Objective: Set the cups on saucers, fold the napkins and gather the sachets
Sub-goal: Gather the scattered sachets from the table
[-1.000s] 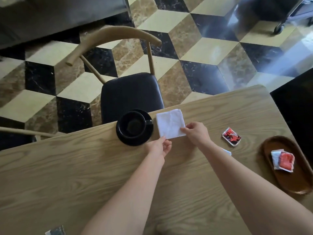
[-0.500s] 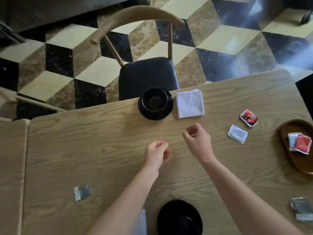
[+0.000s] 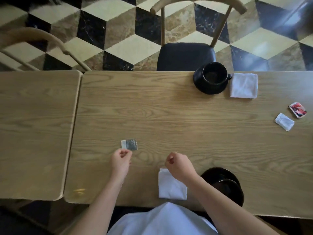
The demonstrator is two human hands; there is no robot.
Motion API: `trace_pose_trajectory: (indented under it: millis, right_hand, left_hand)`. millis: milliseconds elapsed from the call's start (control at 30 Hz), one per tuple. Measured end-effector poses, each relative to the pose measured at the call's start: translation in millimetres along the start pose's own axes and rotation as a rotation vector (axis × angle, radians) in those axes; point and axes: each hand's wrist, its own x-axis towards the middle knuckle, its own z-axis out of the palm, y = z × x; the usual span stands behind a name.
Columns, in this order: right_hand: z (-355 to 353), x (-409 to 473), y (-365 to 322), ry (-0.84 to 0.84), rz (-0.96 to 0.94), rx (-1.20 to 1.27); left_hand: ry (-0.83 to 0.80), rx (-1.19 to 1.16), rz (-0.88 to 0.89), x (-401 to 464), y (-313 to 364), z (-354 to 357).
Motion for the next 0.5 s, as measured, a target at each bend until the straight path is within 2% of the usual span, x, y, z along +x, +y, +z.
trace_pose_trajectory:
  millis: [67,133,267,400,500]
  right_hand:
    - [14.1,-0.2,-10.4,0.000,0.017,-0.015]
    - [25.5,0.6,-20.9,0.000,0.029,-0.010]
    - [46.9,8.1,-46.4,0.009,0.115,0.102]
    - [62.4,19.0,-66.0,0.014,0.202,0.302]
    - [68.8,18.7,-68.1,0.017,0.224,0.362]
  left_hand:
    - [0.085,0.151,0.140,17.4,-2.0,-14.4]
    - [0.112,0.406,0.322,33.2,-2.4,-21.8]
    - [-0.060,0.719,0.571,57.6,-0.3,-18.8]
    - [-0.125,0.882,0.564,77.0,11.6,-10.5]
    - [-0.166,0.951,0.509,78.6,14.5,-13.4]
